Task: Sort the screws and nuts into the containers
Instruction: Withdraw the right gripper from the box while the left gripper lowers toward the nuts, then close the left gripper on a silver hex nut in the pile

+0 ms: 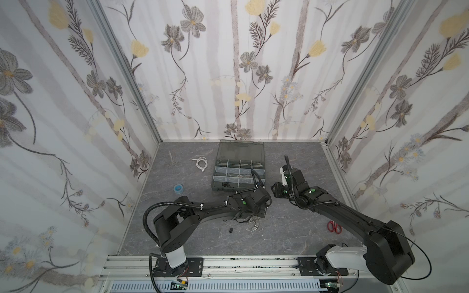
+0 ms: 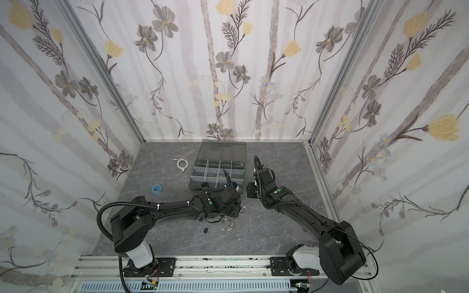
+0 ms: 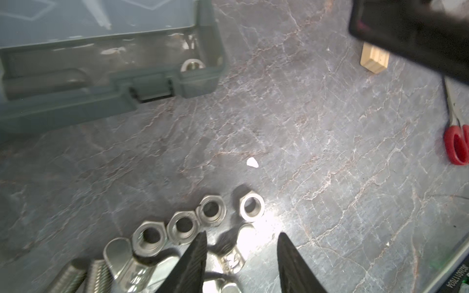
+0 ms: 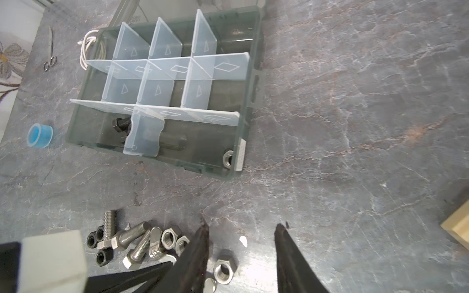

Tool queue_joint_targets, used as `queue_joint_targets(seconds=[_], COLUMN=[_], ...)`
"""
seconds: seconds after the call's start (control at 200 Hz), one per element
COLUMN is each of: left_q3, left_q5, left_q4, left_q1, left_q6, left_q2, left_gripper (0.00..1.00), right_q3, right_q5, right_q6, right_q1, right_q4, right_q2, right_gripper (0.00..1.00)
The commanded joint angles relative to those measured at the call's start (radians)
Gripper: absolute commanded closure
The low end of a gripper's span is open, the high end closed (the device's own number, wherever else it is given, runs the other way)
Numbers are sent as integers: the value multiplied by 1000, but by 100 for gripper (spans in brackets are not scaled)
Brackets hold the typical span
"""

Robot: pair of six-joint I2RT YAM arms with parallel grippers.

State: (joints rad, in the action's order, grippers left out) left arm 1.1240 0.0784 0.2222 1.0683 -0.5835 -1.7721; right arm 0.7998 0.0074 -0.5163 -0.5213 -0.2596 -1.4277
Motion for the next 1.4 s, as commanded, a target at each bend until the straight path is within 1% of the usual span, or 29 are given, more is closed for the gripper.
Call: queue_joint_targets(seconds=[0.0, 0.115, 0.165, 0.19, 0.265, 0.535, 0.754, 0.989, 1.094, 1.219, 1.319, 1.399], left_q3=[76, 155, 163, 200, 219, 234, 214, 214, 207, 213, 215, 215], left_q5=[11, 6, 3, 1, 7, 12, 48, 47, 44, 40, 42, 49], left_q4=[73, 117, 133, 140, 153, 164, 167, 169, 169, 169, 169, 169], left_q1=[11, 15, 16, 16, 18, 24, 27, 28, 33, 40, 46, 50], left_q6=[66, 103, 115, 120, 126, 113, 97, 82, 74, 71, 67, 67], left_q2=[-55, -119, -142, -150, -172, -219, -216, -234, -241, -257, -263, -261], left_gripper=[53, 54, 54, 55, 56, 59, 60, 61, 63, 67, 67, 70], right_q3=[-34, -94, -111, -121, -144, -183, -194, -208, -213, -214, -218, -225], right_q5=[1, 5, 5, 4, 2, -10, -13, -25, -22, -27, -32, -35], right_q6=[-10, -13, -14, -16, -19, -27, -29, -40, -41, -46, -49, -50], right_q1=[32, 70, 83, 92, 108, 130, 130, 130, 130, 131, 130, 130], right_q4=[34, 33, 33, 33, 34, 33, 36, 39, 42, 49, 51, 54], right_q2=[48, 102, 123, 136, 164, 202, 211, 216, 221, 220, 220, 223], right_gripper=[56, 56, 56, 56, 55, 55, 55, 55, 55, 55, 55, 55])
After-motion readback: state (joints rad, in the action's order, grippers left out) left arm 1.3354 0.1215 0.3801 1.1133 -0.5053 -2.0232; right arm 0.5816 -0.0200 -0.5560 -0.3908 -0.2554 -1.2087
